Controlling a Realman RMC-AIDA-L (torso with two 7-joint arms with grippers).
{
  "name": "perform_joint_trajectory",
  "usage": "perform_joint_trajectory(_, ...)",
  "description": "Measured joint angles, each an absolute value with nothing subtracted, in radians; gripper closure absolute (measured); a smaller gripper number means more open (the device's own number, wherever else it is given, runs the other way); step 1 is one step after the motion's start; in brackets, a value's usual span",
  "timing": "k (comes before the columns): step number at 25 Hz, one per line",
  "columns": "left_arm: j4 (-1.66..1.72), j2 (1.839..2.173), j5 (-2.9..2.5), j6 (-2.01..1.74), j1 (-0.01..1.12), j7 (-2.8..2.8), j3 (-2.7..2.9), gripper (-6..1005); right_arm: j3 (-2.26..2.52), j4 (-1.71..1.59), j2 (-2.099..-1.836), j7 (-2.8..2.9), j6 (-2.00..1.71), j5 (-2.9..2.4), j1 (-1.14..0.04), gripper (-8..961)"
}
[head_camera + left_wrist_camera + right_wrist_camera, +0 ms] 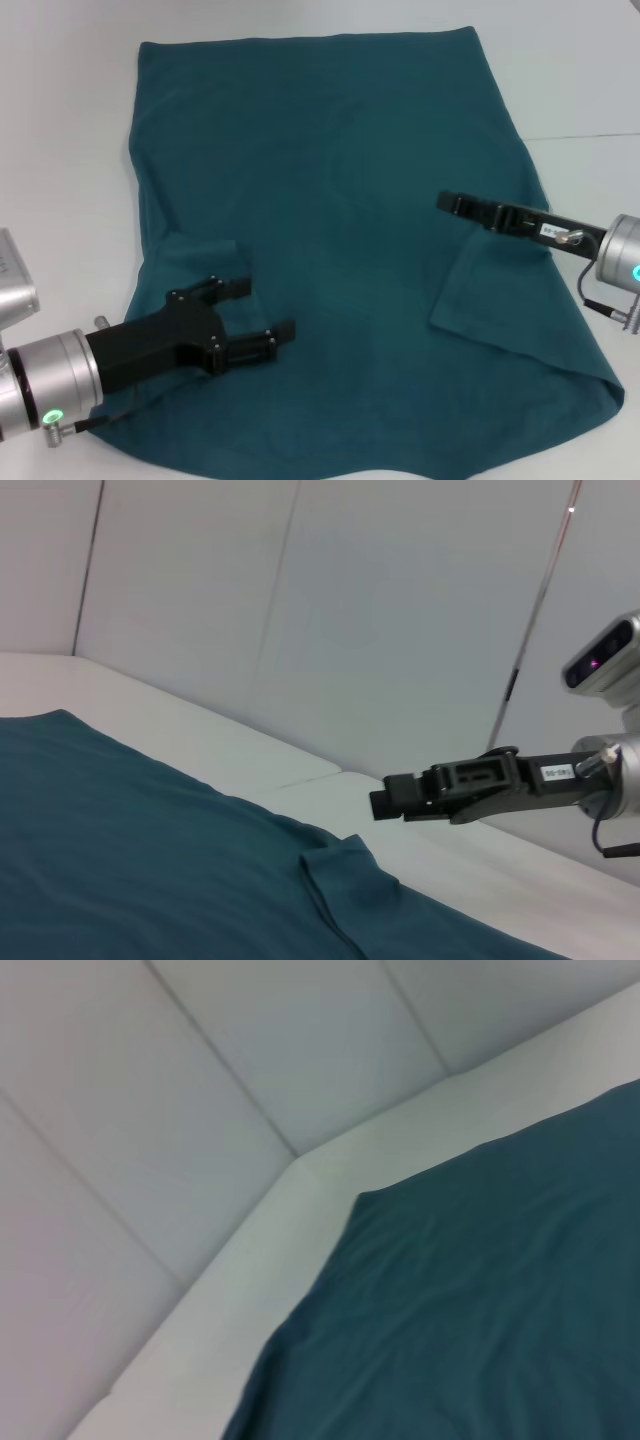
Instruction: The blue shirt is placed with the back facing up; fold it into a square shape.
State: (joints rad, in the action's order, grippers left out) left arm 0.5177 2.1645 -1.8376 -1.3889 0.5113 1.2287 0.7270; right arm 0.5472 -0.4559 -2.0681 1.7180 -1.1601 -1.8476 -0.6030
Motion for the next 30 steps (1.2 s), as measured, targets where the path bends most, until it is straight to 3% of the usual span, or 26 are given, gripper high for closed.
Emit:
perform_joint_trajectory(3, 0.517, 2.164, -1.838, -1.39, 0.511, 1.229, 0.719, 51, 0.541, -0.462, -2.051, 1.731, -1.153, -1.847, -0.585, 718)
perform_joint_trajectory(6, 0.516, 2.164, -1.838, -1.394, 0.511, 1.229, 0.715, 51, 0.52, -0.462, -2.035, 1.73, -1.155, -1.847, -0.559, 469)
perform_joint_trajectory(16, 0.519, 2.166, -1.836, -1.39, 0.516, 1.303, 0.712, 61, 0.475, -0.465, -1.994, 1.713, -1.28, -1.848, -0.497, 37)
perform_joint_trajectory(25, 0.547, 2.164, -1.843, -1.383, 0.491, 1.371, 0.687, 67, 0.506, -0.465, -1.98, 1.752, -1.341, -1.859, -0.509, 24)
perform_joint_trajectory(30, 0.67, 2.162, -1.856, -1.336, 0.419, 1.532, 0.667, 67, 0.512, -0.465, -1.982, 1.767, -1.333, -1.859, -0.526, 26)
